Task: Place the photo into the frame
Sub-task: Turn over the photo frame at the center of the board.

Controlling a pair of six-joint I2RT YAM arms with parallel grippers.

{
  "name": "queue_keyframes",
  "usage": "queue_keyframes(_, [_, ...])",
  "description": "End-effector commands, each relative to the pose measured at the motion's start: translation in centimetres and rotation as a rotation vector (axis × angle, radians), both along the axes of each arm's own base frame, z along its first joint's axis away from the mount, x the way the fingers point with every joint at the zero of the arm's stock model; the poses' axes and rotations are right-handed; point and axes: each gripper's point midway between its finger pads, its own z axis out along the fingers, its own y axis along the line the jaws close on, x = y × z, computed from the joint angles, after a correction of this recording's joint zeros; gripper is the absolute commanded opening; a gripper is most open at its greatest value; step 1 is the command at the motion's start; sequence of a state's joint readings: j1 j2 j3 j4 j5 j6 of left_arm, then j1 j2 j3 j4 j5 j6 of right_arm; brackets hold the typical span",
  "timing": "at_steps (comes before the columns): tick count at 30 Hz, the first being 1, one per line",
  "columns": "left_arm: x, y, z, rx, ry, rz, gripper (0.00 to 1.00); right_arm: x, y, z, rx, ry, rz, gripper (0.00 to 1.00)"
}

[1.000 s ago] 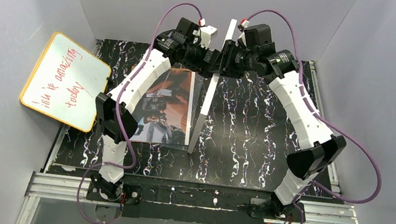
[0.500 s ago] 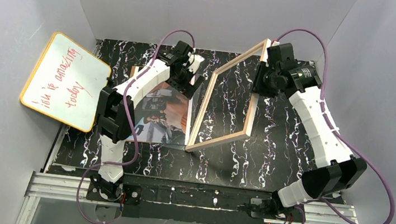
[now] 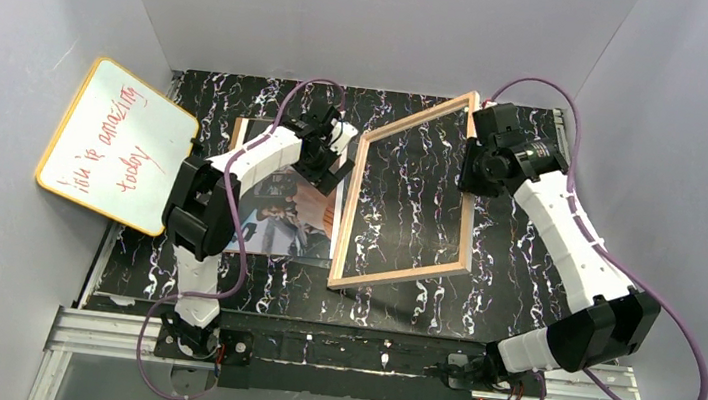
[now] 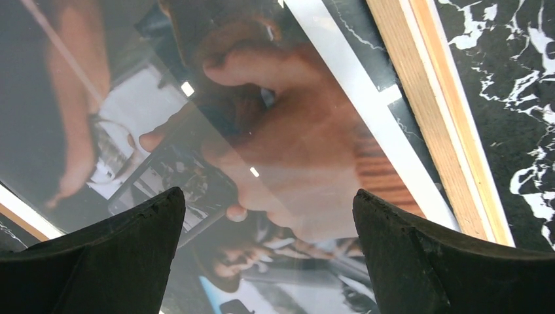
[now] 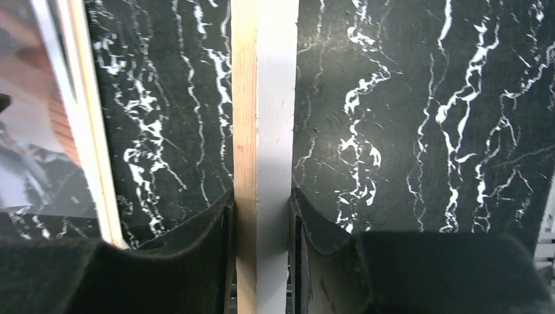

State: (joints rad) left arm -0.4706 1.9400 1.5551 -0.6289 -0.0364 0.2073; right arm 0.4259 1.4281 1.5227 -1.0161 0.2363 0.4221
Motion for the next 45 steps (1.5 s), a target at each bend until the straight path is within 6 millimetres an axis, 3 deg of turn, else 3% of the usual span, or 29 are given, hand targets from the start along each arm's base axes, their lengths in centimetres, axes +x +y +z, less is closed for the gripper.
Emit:
queue_keyframes(1, [0.5, -0.1, 0.5, 0.027, -0.066, -0.025, 0.98, 0.4, -1.4, -0.3, -0.076, -0.042, -0.019, 0.36])
queue_keyframes(10, [-0.7, -0.9, -2.3, 0.087, -0.056, -0.071, 0.98, 1.1, -3.5, -2.8, -0.201, -0.021, -0.092, 0.36])
queue_keyframes(18, [-0.5, -1.1, -3.5, 0.185, -0.125, -0.123, 0.98, 1.5, -4.2, -7.5, -0.276, -0.002, -0.057, 0.35])
queue_keyframes(27, [-1.8, -0.7, -5.2, 0.215, -0.081, -0.160, 0.98, 1.6, -5.1, -11.9, -0.367, 0.070, -0.068, 0.34])
queue_keyframes(42, [-2.4, -0.8, -5.8, 0.234, -0.069, -0.181, 0.98, 1.5, -6.9, -17.8, -0.406, 0.185, -0.127, 0.33])
queue_keyframes(45, [-2.5, -0.7, -5.8, 0.239, -0.067, -0.184, 0.98, 1.4, -7.6, -18.8, -0.402, 0.212, -0.150, 0.29])
